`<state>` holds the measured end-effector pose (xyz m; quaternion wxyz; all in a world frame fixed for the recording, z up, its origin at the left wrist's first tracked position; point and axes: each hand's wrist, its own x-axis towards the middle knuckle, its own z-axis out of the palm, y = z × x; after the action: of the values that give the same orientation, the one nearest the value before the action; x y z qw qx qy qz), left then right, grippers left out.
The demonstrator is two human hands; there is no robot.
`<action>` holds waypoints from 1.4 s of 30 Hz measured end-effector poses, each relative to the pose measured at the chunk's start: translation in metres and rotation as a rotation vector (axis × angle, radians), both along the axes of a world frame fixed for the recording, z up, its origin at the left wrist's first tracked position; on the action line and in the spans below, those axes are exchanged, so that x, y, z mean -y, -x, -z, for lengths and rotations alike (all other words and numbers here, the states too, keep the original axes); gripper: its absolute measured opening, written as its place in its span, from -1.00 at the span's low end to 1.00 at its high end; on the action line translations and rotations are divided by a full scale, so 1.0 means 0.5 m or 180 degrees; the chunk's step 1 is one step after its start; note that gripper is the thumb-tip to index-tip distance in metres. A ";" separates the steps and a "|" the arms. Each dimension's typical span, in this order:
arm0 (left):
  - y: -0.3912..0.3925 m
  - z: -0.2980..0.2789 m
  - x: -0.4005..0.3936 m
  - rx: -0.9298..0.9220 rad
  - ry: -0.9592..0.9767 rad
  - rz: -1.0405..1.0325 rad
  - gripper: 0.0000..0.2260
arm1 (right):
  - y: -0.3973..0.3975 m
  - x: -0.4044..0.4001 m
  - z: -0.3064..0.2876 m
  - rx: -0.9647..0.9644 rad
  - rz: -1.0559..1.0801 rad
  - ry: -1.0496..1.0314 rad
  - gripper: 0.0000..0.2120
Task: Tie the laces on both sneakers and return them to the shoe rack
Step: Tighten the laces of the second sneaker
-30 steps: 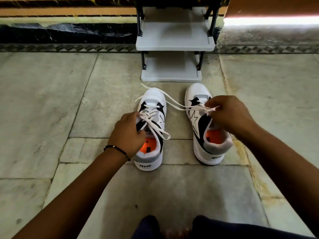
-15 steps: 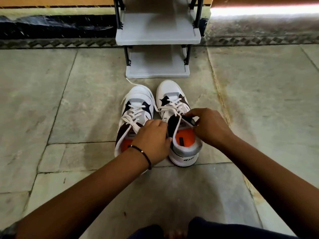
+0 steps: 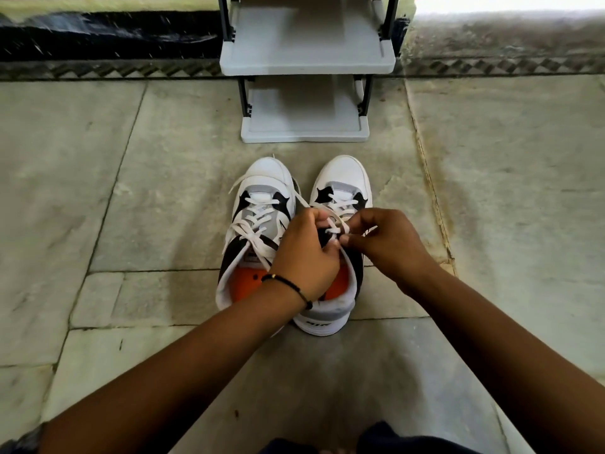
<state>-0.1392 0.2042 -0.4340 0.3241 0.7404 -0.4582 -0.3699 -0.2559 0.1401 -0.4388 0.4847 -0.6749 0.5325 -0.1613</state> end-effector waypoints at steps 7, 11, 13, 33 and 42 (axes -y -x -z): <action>-0.035 0.004 0.003 0.0879 0.0612 0.0694 -0.77 | 0.006 -0.002 -0.007 0.0801 0.0453 -0.0577 -0.87; -0.033 0.005 0.009 0.0757 0.0611 0.0861 -0.81 | 0.015 0.007 -0.010 0.1074 0.0639 -0.1086 -0.86; -0.034 -0.007 0.012 -0.0267 0.0615 0.0472 -0.85 | 0.016 0.006 -0.012 0.1122 0.0651 -0.1180 -0.86; -0.114 -0.088 0.075 0.0106 -0.0637 0.1984 -0.80 | -0.012 0.053 -0.088 0.0602 -0.0501 -0.0728 -0.79; -0.100 -0.034 0.032 -0.0764 -0.0573 0.1620 -0.83 | 0.019 -0.004 -0.068 0.1135 -0.0479 -0.0425 -0.82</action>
<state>-0.0893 0.1880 -0.4171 0.2057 0.5785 -0.5529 -0.5634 -0.2652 0.1423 -0.4050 0.6256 -0.6399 0.3958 -0.2060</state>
